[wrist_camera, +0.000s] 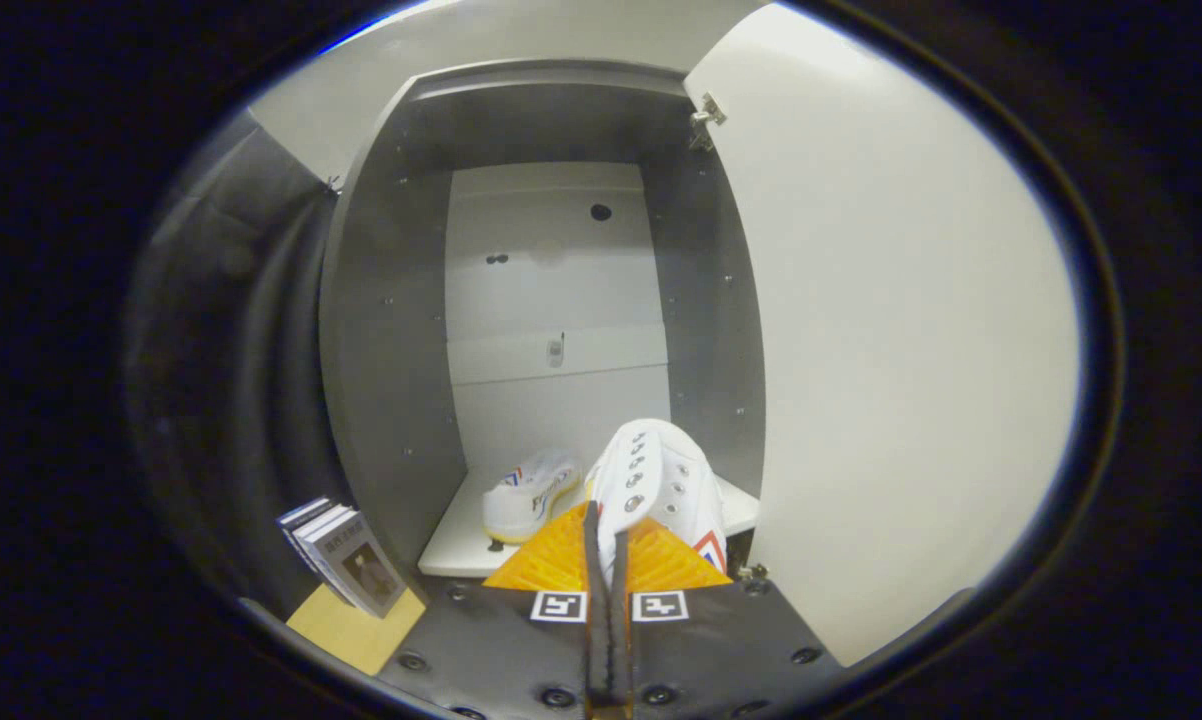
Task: Open the shoe cabinet door, grab the shoes and put them into the shoe cabinet, then close the shoe cabinet door.
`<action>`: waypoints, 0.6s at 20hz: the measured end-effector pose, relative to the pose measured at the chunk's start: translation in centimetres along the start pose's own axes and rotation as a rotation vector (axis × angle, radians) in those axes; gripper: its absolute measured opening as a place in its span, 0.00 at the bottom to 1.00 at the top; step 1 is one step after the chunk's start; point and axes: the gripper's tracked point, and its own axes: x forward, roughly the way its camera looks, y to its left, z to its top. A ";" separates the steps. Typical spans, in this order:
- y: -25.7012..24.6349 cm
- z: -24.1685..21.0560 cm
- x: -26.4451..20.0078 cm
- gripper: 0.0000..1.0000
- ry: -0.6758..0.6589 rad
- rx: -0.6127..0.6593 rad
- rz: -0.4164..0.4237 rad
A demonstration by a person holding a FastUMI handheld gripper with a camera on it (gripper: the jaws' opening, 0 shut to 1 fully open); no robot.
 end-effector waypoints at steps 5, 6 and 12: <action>-0.4 2.4 6.6 0.02 -0.027 -0.011 0.032; -0.6 2.6 8.0 0.02 -0.027 -0.013 0.037; -1.4 1.0 15.0 0.02 0.011 -0.023 0.048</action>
